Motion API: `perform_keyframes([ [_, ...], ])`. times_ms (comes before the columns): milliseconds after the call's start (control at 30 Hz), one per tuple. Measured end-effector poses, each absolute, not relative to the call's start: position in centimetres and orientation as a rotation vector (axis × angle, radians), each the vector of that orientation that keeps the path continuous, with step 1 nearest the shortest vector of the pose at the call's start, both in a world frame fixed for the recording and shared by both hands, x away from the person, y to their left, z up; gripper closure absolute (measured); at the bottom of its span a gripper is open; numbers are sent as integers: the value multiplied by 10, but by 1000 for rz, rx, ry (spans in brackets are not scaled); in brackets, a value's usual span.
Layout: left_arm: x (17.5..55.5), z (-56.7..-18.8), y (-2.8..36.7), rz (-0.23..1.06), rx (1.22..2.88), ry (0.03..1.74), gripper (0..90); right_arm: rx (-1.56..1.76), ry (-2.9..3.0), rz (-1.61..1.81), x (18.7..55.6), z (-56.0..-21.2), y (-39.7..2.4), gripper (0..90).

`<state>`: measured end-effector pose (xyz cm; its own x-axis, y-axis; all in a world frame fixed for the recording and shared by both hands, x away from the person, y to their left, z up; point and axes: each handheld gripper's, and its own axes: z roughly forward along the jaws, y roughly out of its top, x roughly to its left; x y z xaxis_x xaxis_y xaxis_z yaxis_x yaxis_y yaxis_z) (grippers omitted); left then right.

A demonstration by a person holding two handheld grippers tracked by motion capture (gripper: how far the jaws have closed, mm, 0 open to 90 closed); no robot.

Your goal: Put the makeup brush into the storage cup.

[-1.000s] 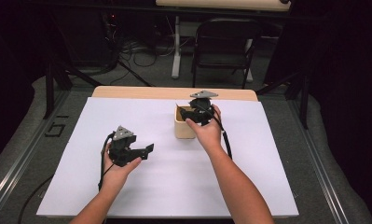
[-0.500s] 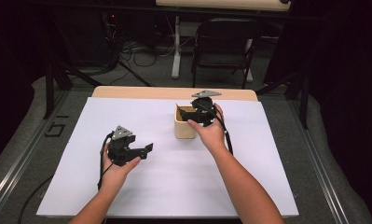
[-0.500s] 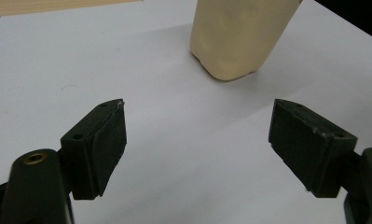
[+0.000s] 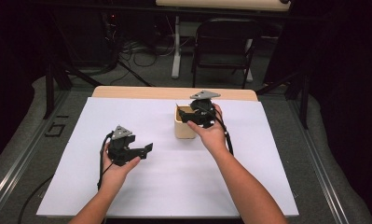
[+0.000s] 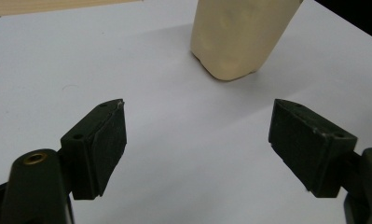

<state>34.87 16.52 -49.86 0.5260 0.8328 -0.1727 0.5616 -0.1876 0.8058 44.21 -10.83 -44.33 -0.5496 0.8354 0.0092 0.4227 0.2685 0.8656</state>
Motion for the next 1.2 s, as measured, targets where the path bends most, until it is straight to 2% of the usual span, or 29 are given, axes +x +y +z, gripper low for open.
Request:
perform_keyframes([
  [67, 349, -498, 166, 383, 1874, 1148, 194, 1152, 2108, 1223, 442, -444, -109, 385],
  [133, 349, -498, 166, 383, 1873, 1149, 194, 1134, 2103, 1248, 441, -445, -109, 383],
  [300, 349, -498, 166, 384, 1874, 1154, 194, 1130, 2129, 1259, 439, -446, -107, 233],
  [467, 349, -499, 167, 381, 1869, 1156, 194, 1138, 2122, 1250, 436, -447, -106, 167],
  [1200, 351, -498, 172, 338, 1826, 1186, 180, 1146, 2090, 1222, 423, -442, -119, 148],
])
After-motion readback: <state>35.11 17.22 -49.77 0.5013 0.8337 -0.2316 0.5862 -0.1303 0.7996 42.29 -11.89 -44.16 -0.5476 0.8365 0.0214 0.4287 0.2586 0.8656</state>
